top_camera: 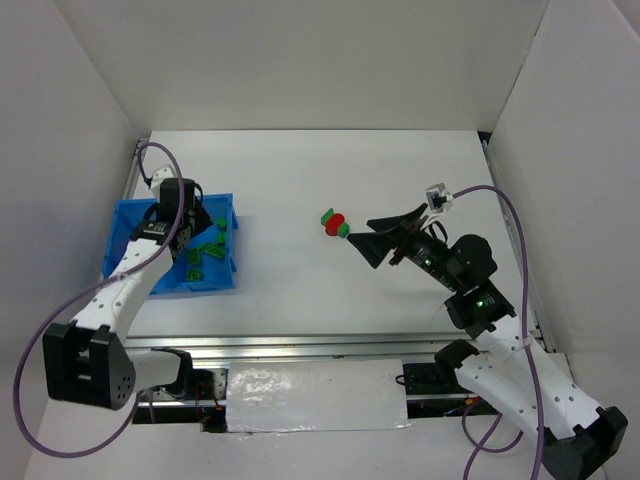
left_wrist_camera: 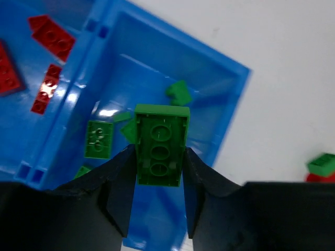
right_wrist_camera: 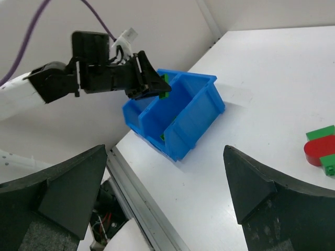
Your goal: Sort the legos into containers by color
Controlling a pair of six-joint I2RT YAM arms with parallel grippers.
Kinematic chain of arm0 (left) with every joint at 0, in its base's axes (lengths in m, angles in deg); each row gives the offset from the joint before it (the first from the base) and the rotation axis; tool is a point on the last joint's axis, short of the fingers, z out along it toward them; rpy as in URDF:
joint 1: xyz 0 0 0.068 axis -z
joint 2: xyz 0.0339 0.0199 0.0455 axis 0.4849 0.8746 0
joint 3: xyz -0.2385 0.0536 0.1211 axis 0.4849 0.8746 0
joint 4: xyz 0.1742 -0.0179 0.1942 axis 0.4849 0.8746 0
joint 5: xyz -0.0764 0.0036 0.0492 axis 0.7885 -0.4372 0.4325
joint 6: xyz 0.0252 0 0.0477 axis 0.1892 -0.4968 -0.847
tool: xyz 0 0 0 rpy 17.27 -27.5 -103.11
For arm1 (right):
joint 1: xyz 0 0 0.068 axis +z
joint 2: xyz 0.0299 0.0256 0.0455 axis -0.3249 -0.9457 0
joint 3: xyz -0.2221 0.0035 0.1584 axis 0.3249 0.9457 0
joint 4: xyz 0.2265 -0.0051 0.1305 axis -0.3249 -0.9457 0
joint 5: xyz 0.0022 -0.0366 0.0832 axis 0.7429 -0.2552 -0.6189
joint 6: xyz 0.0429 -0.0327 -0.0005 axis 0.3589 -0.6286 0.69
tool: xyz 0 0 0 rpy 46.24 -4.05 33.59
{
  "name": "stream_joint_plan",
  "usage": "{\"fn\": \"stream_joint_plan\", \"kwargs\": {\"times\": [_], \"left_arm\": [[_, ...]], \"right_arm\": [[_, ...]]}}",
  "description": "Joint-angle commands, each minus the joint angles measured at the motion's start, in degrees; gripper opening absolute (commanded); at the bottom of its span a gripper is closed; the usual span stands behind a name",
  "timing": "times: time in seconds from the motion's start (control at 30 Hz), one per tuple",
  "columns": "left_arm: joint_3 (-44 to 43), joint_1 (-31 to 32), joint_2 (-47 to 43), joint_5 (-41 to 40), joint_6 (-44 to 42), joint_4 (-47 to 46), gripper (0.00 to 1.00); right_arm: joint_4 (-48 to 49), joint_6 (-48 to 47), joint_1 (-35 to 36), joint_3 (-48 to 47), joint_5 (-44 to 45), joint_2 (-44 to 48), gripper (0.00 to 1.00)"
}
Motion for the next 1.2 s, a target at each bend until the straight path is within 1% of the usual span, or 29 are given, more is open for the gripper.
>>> {"fn": "stream_joint_plan", "kwargs": {"times": [0.0,0.07,0.1,0.2,0.3,0.33,0.37,0.4,0.43,0.47,0.5,0.53,0.57,0.6,0.63,0.67,0.7,0.73,0.8,0.83,0.9,0.93,1.03,1.07,1.1,1.17], "left_arm": [[-2.8,-1.79,5.1,-6.07,2.0,1.84,0.53],[-3.51,-1.97,6.26,-5.89,2.52,2.54,0.79],[-3.34,-2.06,6.26,-5.72,2.44,2.28,0.99],[-2.63,-2.06,3.9,-4.4,2.18,1.22,0.99],[-2.19,-2.06,-0.13,-0.72,1.3,0.69,1.0],[-2.28,-2.06,-1.46,0.51,0.95,0.87,1.0],[-1.93,-1.97,-4.43,4.87,-0.8,0.09,1.0],[-1.41,-1.97,-6.03,7.7,-1.6,-0.44,0.99],[-0.71,-1.97,-7.7,11.04,-2.3,-1.32,1.0],[0.87,-1.88,-9.37,14.81,-4.31,-2.2,0.99],[1.67,-1.79,-12.52,21.2,-5.02,-3.34,1.0],[2.28,-1.71,-13.85,23.96,-5.55,-3.52,1.0],[3.42,-1.62,-16.04,26.77,-7.56,-3.53,1.0],[3.61,-1.44,-16.76,31.68,-8.62,-2.48,1.0],[3.43,-1.35,-17.2,34.16,-9.94,-1.17,1.0],[2.91,-1.18,-17.99,36.71,-13.52,0.07,1.0],[2.64,-0.74,-18.26,41.08,-15.3,2.95,1.0],[2.38,-0.56,-18.69,42.35,-18.45,4.54,1.0],[2.99,-0.21,-20.8,43.76,-21.02,7.18,1.0],[3.6,-0.21,-21.77,43.85,-22.86,7.28,1.0],[6.59,-0.12,-24.58,44.38,-23.84,6.59,0.99],[8.68,-0.12,-25.37,44.64,-24.1,5.28,1.0],[11.25,-0.12,-27.49,45.61,-23.4,2.81,1.0],[10.99,-0.12,-27.31,46.13,-23.84,2.98,0.99],[10.73,-0.12,-27.14,46.4,-24.19,3.24,1.0],[11.17,-0.12,-26.87,47.01,-24.19,2.89,0.99]], "right_arm": [[-0.22,-1.81,-0.27,-1.19,-0.04,-0.47,1.0],[-0.83,-2.34,-0.28,-1.1,0.48,-1.0,1.0],[-1.88,-2.6,-0.19,-1.19,1.0,-1.35,1.0],[-5.38,-2.69,-0.28,-2.77,4.16,-4.86,1.0],[-10.57,-1.99,-0.28,-6.63,8.29,-12.23,1.0],[-12.07,-1.82,-0.28,-8.64,9.17,-16.43,1.0],[-13.48,-1.99,-0.28,-9.88,11.01,-18.73,1.0],[-17.06,-1.9,-0.28,-11.37,12.59,-21.19,1.0],[-18.84,-1.64,-0.28,-14.61,14.52,-26.26,1.0],[-20.42,-1.64,-0.28,-16.21,16.11,-28.92,1.0],[-23.22,-1.73,-0.28,-17.79,18.74,-31.39,1.0],[-24.38,-1.99,-0.28,-21.2,19.54,-36.46,1.0],[-25.26,-2.77,-0.28,-22.8,21.47,-38.86,1.0],[-26.49,-3.74,-0.28,-24.21,21.92,-41.14,1.0],[-26.76,-5.14,-0.19,-27.26,22.27,-45.34,1.0],[-27.02,-6.98,-0.27,-28.77,21.49,-47.47,1.0],[-28.16,-11.35,-0.28,-30.36,19.49,-49.32,1.0],[-29.04,-13.57,-0.19,-33.68,19.47,-53.17,1.0],[-31.06,-18.92,-0.27,-37.21,19.46,-56.18,0.99],[-31.16,-20.69,-0.28,-37.58,19.46,-58.2,0.99],[-30.89,-23.16,-0.36,-38.19,19.9,-59.79,0.98],[-30.63,-26.04,-0.45,-38.02,17.73,-60.93,0.97],[-28.26,-30.71,-0.45,-37.23,13.25,-62.61,0.86],[-28.08,-31.6,-0.45,-37.14,12.44,-63.22,0.76],[-28.69,-32.05,-0.45,-37.84,12.26,-64.71,0.7],[-29.13,-35.63,-0.45,-38.37,12.0,-66.12,0.64]]}}
